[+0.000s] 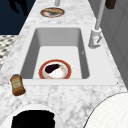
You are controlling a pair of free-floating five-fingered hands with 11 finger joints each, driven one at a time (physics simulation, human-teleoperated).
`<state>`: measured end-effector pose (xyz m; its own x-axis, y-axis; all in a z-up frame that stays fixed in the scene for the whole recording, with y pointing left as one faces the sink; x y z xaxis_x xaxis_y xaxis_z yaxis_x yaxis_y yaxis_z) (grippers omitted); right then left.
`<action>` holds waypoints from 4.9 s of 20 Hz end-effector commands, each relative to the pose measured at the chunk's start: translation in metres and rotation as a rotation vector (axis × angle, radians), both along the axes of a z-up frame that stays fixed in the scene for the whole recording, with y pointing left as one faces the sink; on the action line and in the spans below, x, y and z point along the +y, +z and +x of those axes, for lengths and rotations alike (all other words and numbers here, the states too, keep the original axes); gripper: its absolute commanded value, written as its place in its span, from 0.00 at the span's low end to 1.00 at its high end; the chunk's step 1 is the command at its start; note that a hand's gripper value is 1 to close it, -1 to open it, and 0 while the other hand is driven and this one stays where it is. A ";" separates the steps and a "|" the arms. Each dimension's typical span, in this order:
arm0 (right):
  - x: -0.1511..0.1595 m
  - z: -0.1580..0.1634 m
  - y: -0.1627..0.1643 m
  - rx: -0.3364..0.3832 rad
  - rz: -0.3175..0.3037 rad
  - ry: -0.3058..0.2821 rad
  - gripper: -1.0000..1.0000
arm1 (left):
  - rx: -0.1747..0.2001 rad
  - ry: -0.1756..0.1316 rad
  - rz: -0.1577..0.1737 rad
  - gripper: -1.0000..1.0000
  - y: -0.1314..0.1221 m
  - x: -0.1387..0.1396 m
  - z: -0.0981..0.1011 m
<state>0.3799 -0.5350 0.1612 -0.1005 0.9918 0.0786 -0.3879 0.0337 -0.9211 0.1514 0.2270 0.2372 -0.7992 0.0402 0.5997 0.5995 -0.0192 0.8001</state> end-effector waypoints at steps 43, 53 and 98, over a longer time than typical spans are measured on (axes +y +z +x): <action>0.343 -0.058 0.045 -0.050 -0.151 -0.019 1.00 | 0.000 0.000 0.000 0.50 0.000 0.000 0.000; 0.401 -0.025 -0.031 -0.041 -0.120 -0.004 1.00 | 0.000 0.000 0.000 0.50 0.000 0.000 0.000; 0.431 0.063 -0.232 -0.015 -0.087 0.061 0.00 | 0.000 0.000 0.000 0.50 0.000 0.000 0.000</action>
<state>0.4429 -0.1087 -0.0808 -0.1522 0.9880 0.0277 -0.3766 -0.0321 -0.9258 0.1514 0.2270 0.2372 -0.7992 0.0402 0.5997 0.5995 -0.0192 0.8001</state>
